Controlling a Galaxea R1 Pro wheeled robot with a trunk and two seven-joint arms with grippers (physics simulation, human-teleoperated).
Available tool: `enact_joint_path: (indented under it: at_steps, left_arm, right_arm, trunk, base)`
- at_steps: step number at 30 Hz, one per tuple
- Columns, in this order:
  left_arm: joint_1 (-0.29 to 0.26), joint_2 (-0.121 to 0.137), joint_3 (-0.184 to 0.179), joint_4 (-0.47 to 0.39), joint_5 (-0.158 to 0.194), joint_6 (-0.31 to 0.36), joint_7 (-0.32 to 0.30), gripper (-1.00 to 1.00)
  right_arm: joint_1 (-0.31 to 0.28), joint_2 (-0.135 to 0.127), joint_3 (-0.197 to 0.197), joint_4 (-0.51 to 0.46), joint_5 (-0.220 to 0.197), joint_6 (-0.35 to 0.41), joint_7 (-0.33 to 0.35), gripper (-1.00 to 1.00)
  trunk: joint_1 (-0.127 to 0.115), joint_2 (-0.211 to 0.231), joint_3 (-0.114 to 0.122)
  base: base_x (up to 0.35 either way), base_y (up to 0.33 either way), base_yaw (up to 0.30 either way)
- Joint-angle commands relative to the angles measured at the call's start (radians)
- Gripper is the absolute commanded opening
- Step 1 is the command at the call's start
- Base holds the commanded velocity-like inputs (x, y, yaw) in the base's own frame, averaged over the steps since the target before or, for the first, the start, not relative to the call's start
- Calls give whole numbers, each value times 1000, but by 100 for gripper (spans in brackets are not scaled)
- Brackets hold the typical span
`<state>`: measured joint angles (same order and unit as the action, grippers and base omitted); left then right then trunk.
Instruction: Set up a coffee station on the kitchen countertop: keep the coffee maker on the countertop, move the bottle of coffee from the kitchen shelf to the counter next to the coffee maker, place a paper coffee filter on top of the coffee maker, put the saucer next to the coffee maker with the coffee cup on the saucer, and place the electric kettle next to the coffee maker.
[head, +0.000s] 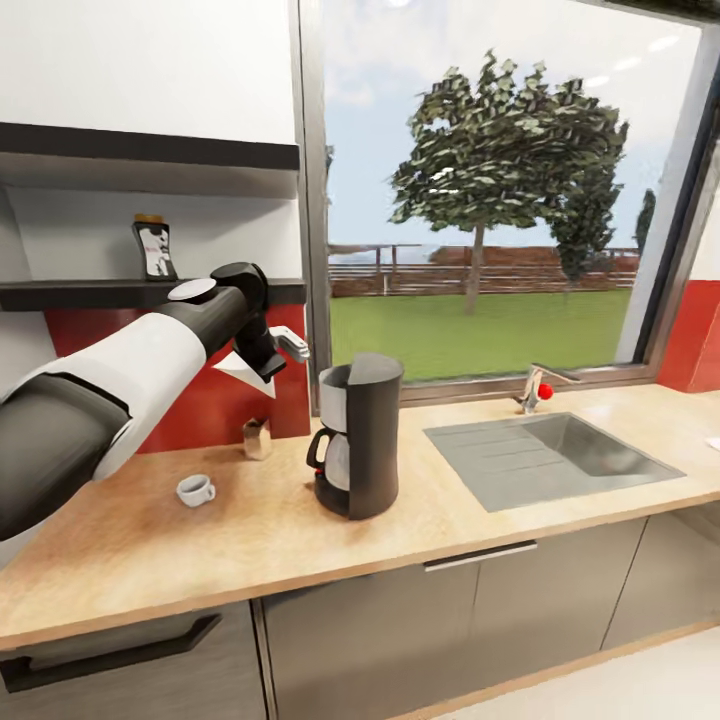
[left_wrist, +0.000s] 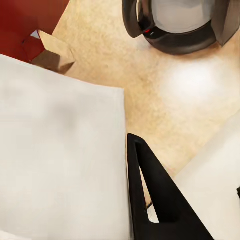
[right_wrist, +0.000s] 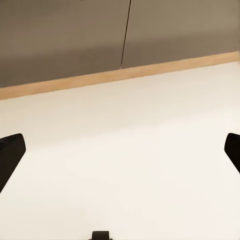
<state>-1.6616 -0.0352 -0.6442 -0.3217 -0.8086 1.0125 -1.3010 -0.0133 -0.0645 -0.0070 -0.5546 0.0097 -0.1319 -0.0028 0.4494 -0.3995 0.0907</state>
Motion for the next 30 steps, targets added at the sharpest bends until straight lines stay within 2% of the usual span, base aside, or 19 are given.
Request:
enact_joint_path:
  at_steps: [1,9,13,20,30]
  left_arm:
    - [0,0,1,-2,-12,5,-11,-100]
    - [-1,-1,-1,-4,-12,3,-11,-100]
    - [-8,-4,0,-8,-13,0,-11,-100]
    - [-9,-2,0,-87,-14,1,-11,-100]
    - [-1,4,0,-97,-14,-11,-12,-100]
  right_arm:
    - [0,0,-1,1,1,-3,0,100]
    - [0,0,-2,-1,1,-3,-1,100]
    - [0,0,-2,-1,1,-3,-2,100]
    - [0,0,-1,-1,1,-3,-2,100]
    - [0,0,-2,1,2,-3,-2,100]
  trunk:
    - [1,0,0]
    - [1,0,0]
    - [1,0,0]
    - [1,0,0]
    - [1,0,0]
  base:
    - [189,269,-298]
    - [70,76,-244]
    - [2,2,-23]
    - [8,0,-1]
    - [8,0,0]
